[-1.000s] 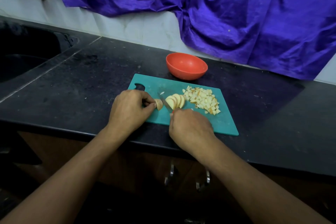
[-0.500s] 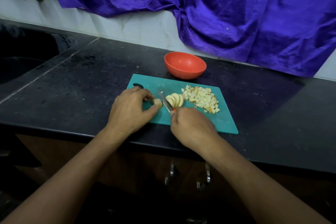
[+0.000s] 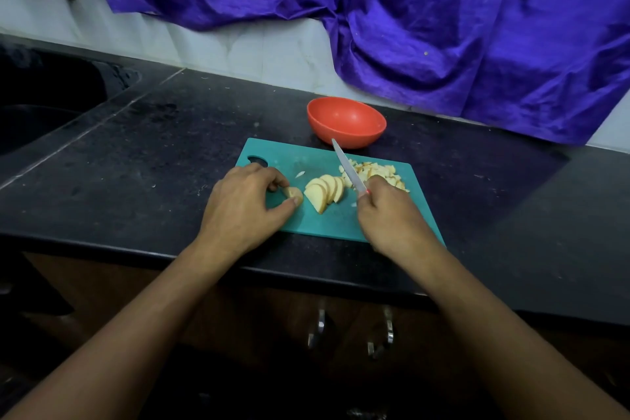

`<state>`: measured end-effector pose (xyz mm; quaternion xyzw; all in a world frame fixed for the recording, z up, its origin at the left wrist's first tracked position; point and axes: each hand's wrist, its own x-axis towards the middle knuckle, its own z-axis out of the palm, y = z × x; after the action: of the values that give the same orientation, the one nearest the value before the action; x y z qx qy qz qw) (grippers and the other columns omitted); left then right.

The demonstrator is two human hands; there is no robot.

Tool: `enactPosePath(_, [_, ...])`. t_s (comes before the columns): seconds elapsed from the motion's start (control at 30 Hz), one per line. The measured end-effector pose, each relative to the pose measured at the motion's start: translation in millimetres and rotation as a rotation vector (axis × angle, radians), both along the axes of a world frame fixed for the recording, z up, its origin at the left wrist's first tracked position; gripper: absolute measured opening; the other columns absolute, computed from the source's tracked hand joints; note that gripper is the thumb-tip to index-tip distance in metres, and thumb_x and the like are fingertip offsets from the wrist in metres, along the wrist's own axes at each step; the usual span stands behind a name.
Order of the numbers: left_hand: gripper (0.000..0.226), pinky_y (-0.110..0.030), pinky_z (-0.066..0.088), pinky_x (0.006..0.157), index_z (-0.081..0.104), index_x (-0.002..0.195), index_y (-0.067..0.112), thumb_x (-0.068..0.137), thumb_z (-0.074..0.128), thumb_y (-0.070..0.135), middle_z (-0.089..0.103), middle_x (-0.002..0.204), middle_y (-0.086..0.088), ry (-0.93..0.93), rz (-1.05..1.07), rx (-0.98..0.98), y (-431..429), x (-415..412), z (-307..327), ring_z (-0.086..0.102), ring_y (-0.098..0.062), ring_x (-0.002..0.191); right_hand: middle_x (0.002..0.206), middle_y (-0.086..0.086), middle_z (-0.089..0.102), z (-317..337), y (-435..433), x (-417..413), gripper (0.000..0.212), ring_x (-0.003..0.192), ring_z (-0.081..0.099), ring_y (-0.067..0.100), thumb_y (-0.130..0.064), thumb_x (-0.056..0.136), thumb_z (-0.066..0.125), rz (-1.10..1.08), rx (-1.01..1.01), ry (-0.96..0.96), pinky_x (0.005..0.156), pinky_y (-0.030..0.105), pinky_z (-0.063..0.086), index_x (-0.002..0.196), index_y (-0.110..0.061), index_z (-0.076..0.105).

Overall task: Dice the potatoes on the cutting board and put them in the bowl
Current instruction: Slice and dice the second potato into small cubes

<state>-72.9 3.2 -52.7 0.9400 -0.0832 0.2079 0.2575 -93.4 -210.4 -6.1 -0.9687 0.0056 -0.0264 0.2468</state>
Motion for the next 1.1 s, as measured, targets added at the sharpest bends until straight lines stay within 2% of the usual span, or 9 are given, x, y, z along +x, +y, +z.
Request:
enactPosePath(0.07, [0.037, -0.042, 0.052, 0.084, 0.069, 0.11, 0.03, 0.088, 0.064, 0.06, 0.064, 0.102, 0.009, -0.001, -0.003, -0.005, 0, 0, 0, 0.055, -0.012, 0.098, 0.09, -0.001, 0.057, -1, -1, 7, 0.011, 0.071, 0.056, 0.013, -0.029, 0.103, 0.051, -0.019, 0.042, 0.024, 0.053, 0.032, 0.036, 0.107, -0.019, 0.049])
enactPosePath(0.27, [0.037, -0.042, 0.052, 0.083, 0.07, 0.109, 0.029, 0.088, 0.065, 0.058, 0.065, 0.102, 0.01, -0.006, 0.005, -0.01, 0, 0, -1, 0.056, -0.013, 0.098, 0.095, -0.005, 0.057, -7, 19, 31, 0.057, 0.089, 0.058, 0.019, -0.057, 0.084, 0.075, 0.006, 0.023, 0.07, 0.067, 0.037, 0.041, 0.114, -0.016, 0.05])
enactPosePath(0.47, [0.036, -0.041, 0.052, 0.083, 0.07, 0.107, 0.029, 0.088, 0.065, 0.06, 0.065, 0.101, 0.01, -0.016, 0.013, -0.02, 0, 1, -2, 0.057, -0.013, 0.096, 0.099, 0.0, 0.061, -5, 39, 60, 0.043, 0.09, 0.06, 0.02, -0.047, 0.086, 0.077, 0.016, 0.075, 0.076, 0.066, 0.035, 0.041, 0.106, -0.016, 0.055])
enactPosePath(0.57, [0.035, -0.041, 0.051, 0.084, 0.07, 0.107, 0.03, 0.088, 0.065, 0.058, 0.065, 0.1, 0.011, -0.021, 0.013, -0.03, 0, 2, -3, 0.056, -0.013, 0.097, 0.099, 0.0, 0.061, -6, 48, 72, 0.037, 0.092, 0.061, 0.019, -0.043, 0.087, 0.077, 0.018, 0.123, 0.079, 0.074, 0.036, 0.048, 0.104, -0.017, 0.057])
enactPosePath(0.73, [0.036, -0.043, 0.051, 0.087, 0.07, 0.108, 0.031, 0.087, 0.063, 0.059, 0.065, 0.101, 0.01, -0.018, 0.009, -0.032, 0, 2, -3, 0.057, -0.013, 0.098, 0.104, 0.001, 0.063, -6, 60, 92, 0.041, 0.096, 0.062, 0.021, -0.042, 0.087, 0.077, 0.038, 0.142, 0.063, 0.08, 0.038, 0.051, 0.111, -0.016, 0.059])
enactPosePath(0.87, [0.035, -0.043, 0.051, 0.088, 0.069, 0.108, 0.032, 0.088, 0.063, 0.06, 0.064, 0.101, 0.011, -0.001, 0.013, -0.038, 0, 1, -1, 0.057, -0.014, 0.098, 0.105, 0.002, 0.063, -4, 65, 100, 0.043, 0.094, 0.062, 0.02, -0.045, 0.086, 0.077, 0.056, 0.135, 0.068, 0.072, 0.035, 0.046, 0.112, -0.016, 0.058])
enactPosePath(0.97, [0.036, -0.043, 0.05, 0.088, 0.069, 0.109, 0.032, 0.088, 0.062, 0.061, 0.063, 0.102, 0.012, 0.007, 0.012, -0.037, 0, 0, 0, 0.056, -0.012, 0.098, 0.102, -0.002, 0.061, 0, 57, 95, 0.05, 0.089, 0.065, 0.02, -0.052, 0.085, 0.077, 0.063, 0.236, 0.069, 0.069, 0.035, 0.05, 0.115, -0.022, 0.049])
enactPosePath(1.03, [0.037, -0.042, 0.05, 0.089, 0.068, 0.111, 0.032, 0.089, 0.061, 0.062, 0.063, 0.103, 0.012, 0.014, 0.013, -0.026, 0, 0, 1, 0.055, -0.01, 0.099, 0.099, -0.005, 0.06, 3, 43, 87, 0.041, 0.083, 0.064, 0.018, -0.048, 0.09, 0.073, 0.041, 0.299, 0.02, 0.066, 0.032, 0.049, 0.116, -0.028, 0.048])
enactPosePath(1.1, [0.037, -0.041, 0.05, 0.089, 0.068, 0.111, 0.032, 0.09, 0.062, 0.062, 0.063, 0.104, 0.013, 0.017, 0.011, -0.015, 0, 1, 1, 0.054, -0.009, 0.099, 0.097, 0.0, 0.065, 6, 26, 76, 0.024, 0.075, 0.063, 0.017, -0.033, 0.096, 0.065, 0.011, 0.35, -0.016, 0.06, 0.031, 0.048, 0.115, -0.021, 0.056])
